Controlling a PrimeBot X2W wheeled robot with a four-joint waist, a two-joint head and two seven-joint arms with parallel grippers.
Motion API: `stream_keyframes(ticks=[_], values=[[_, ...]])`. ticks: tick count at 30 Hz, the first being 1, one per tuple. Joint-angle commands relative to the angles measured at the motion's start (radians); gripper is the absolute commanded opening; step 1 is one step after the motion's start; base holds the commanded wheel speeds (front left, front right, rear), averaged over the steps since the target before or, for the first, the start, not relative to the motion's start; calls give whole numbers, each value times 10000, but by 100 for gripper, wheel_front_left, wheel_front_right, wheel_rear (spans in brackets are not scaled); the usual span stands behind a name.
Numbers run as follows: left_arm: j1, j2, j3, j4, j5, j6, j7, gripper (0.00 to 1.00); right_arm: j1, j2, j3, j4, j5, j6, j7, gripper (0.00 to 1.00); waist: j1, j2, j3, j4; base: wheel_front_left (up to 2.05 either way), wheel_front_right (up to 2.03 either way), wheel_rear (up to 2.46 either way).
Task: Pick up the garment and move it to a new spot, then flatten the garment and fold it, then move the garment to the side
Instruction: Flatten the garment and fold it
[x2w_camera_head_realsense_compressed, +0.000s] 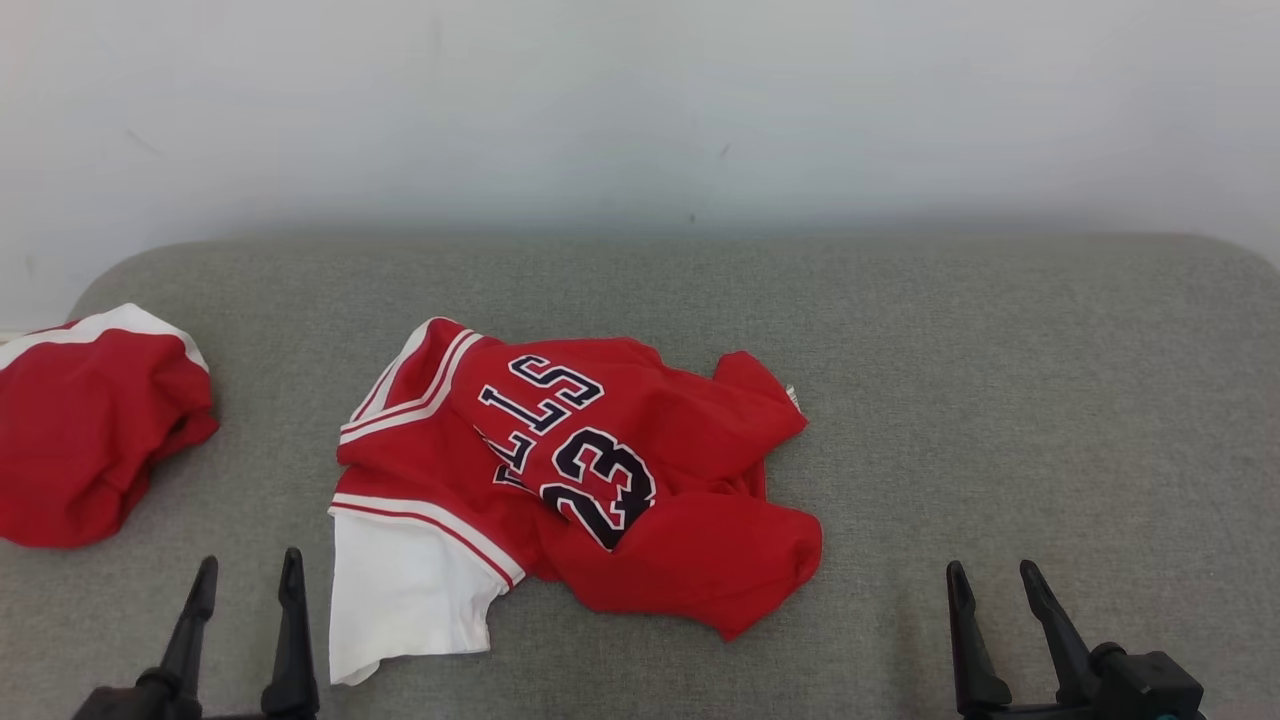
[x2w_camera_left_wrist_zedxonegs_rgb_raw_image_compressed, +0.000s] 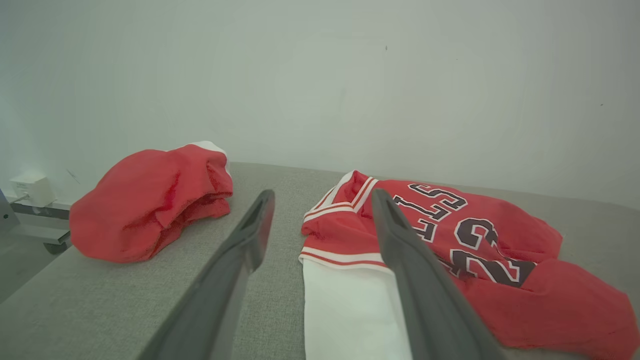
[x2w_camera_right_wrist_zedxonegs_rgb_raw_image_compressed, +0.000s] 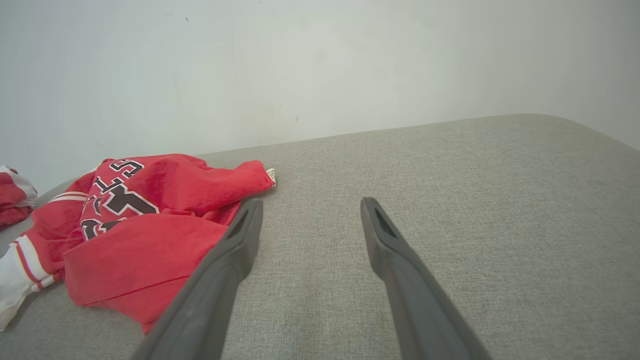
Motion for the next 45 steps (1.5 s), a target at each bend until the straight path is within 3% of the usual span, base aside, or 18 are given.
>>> stream_keyframes(ticks=[1, 15, 27, 36, 45], values=[[193, -194, 124, 88, 83, -140, -31, 100, 87, -3, 15, 27, -49, 9, -49, 100, 0, 0, -17, -53, 0, 0, 0], [591, -1143, 853, 775, 921, -864, -32, 100, 137, -77, 134, 223, 6, 9, -49, 100, 0, 0, -11, -157, 0, 0, 0], [653, -1545, 1290, 1122, 1393, -1211, -32, 100, 81, -91, 267, 387, 96, 9, -49, 100, 0, 0, -142, -191, 0, 0, 0], [72, -1356, 1166, 2253, 1407, -1384, -32, 100, -535, -213, 895, 893, 253, 9, -49, 100, 0, 0, 29, -108, 0, 0, 0], [-1280, -922, 292, 4281, 1024, -1464, -32, 100, -2150, -511, 2013, 2823, 718, 9, -28, 100, 0, 0, 465, -6, 0, 0, 0]])
